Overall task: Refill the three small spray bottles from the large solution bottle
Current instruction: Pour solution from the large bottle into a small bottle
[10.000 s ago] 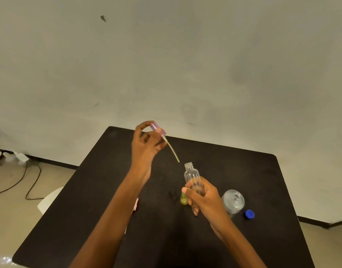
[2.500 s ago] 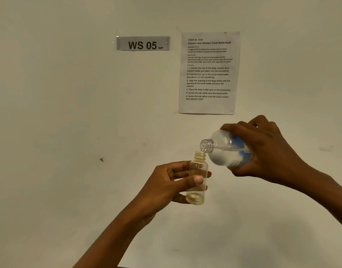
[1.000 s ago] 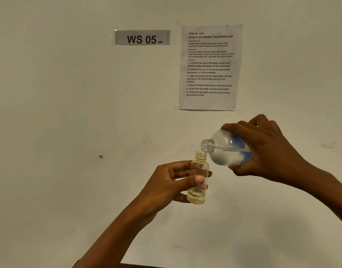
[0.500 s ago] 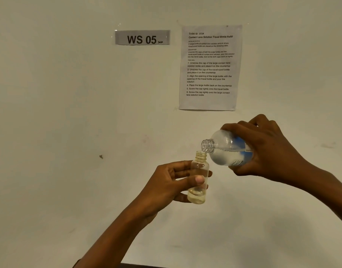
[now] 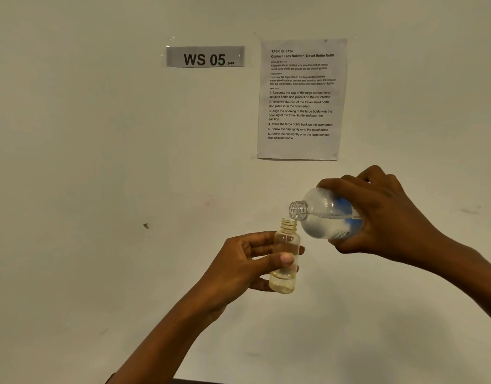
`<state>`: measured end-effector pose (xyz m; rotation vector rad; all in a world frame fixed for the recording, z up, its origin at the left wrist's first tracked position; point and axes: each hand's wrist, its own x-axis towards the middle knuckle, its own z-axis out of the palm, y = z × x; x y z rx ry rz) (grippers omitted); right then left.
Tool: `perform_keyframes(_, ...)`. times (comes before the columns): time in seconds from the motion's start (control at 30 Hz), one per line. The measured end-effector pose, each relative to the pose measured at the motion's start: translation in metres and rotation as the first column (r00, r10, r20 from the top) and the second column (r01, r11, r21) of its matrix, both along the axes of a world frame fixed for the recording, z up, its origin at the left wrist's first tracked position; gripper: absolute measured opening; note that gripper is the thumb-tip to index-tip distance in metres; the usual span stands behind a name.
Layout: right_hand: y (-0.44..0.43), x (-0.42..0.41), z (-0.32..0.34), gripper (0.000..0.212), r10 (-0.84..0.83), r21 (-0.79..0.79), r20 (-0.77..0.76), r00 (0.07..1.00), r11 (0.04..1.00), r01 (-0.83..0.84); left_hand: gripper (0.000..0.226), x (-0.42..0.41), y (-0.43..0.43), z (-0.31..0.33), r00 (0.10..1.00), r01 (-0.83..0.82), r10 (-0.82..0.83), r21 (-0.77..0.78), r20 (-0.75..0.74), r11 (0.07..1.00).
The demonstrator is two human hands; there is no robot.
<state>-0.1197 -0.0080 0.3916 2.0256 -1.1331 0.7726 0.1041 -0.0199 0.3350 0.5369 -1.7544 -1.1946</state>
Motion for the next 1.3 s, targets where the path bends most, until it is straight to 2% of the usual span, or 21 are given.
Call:
perform_keyframes(0.37, 0.0004, -0.0006, 0.0019, 0.073, -0.015, 0.007, 0.006, 1.000, 1.000, 0.014, 0.031, 0.0006, 0.0012, 0.0009, 1.000, -0.001, 0.001, -0.002, -0.003, 1.000)
perform_keyframes(0.77, -0.0014, 0.0003, 0.0020, 0.079, 0.005, 0.002, -0.012, 1.000, 1.000, -0.004, 0.034, 0.0021, -0.0003, 0.0003, 1.000, -0.009, 0.009, -0.002, 0.008, 1.000)
perform_keyframes(1.0, -0.0028, 0.0009, 0.0018, 0.074, -0.003, -0.001, -0.010, 1.000, 1.000, 0.003, 0.033, 0.0018, -0.0013, -0.0003, 1.000, -0.010, 0.010, 0.001, 0.011, 1.000)
perform_keyframes(1.3, -0.0025, 0.0000, 0.0018, 0.084, 0.006, 0.009, -0.019, 1.000, 1.000, -0.006, 0.032, 0.0015, -0.0009, -0.0001, 1.000, -0.007, 0.007, 0.002, 0.001, 1.000)
